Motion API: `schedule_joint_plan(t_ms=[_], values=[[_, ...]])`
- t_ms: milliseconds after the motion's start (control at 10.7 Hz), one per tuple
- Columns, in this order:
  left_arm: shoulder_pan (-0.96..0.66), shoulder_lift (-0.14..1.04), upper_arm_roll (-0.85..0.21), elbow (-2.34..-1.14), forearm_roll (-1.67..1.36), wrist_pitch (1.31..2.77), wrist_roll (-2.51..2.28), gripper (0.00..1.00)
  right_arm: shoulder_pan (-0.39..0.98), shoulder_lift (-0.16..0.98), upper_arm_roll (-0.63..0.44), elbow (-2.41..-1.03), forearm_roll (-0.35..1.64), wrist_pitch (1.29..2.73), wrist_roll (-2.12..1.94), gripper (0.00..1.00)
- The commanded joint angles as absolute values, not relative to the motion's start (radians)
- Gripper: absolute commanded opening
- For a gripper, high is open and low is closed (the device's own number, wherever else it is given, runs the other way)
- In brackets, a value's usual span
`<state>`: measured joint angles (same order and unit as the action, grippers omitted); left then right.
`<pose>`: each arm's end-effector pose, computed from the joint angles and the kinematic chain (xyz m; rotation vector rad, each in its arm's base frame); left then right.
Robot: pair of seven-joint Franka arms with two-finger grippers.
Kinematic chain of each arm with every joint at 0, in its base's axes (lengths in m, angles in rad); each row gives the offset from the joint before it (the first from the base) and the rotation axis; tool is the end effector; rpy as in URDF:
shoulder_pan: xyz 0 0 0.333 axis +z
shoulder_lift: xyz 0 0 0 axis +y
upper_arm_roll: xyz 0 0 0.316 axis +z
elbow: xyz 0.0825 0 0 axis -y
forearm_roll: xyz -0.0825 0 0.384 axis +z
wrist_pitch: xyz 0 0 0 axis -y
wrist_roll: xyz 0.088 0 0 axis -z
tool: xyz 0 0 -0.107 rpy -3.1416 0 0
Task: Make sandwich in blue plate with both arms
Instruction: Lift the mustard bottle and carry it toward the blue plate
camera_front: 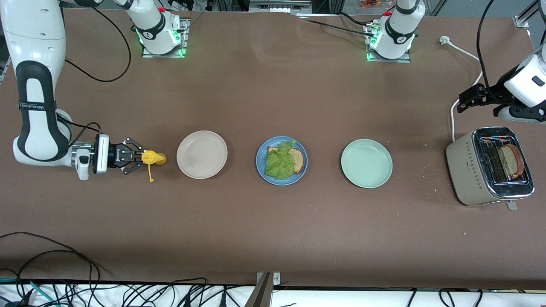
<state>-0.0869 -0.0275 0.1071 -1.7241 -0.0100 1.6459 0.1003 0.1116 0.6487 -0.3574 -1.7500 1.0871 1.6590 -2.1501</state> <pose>0.5475 0.0107 0.5734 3.1222 -0.1237 -0.0781 0.6141 -0.0467 0.2083 -1.7150 -1.4375 -0.6095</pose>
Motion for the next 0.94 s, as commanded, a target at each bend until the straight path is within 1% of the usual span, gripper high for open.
schedule_joint_plan(t_ms=[0,94,188,375,469,563,751,844], values=[[-0.084,-0.02,0.106,-1.704,0.003,1.629,0.104,1.0,0.167,0.653,-0.354,-1.577,0.929,1.638,-1.958,0.12],[-0.084,-0.02,0.106,-1.704,0.003,1.629,0.104,1.0,0.207,0.653,-0.354,-1.509,0.826,1.641,-1.901,0.12],[-0.084,-0.02,0.106,-1.703,0.003,1.629,0.104,1.0,0.24,0.653,-0.354,-1.482,0.752,1.66,-1.843,0.12],[-0.084,-0.02,0.106,-1.703,0.003,1.629,0.104,1.0,0.334,0.653,-0.357,-1.445,0.649,1.751,-1.717,0.12],[-0.084,-0.02,0.106,-1.704,0.003,1.629,0.104,1.0,0.378,0.653,-0.357,-1.416,0.576,1.764,-1.612,0.12],[-0.084,-0.02,0.106,-1.703,0.003,1.629,0.104,1.0,0.42,0.655,-0.356,-1.402,0.508,1.772,-1.523,0.12],[-0.084,-0.02,0.106,-1.704,0.003,1.629,0.104,1.0,0.53,0.663,-0.356,-1.399,0.393,1.882,-1.363,0.12],[-0.083,-0.02,0.106,-1.704,0.003,1.629,0.104,1.0,0.59,0.663,-0.354,-1.399,0.283,1.917,-1.265,0.12]])
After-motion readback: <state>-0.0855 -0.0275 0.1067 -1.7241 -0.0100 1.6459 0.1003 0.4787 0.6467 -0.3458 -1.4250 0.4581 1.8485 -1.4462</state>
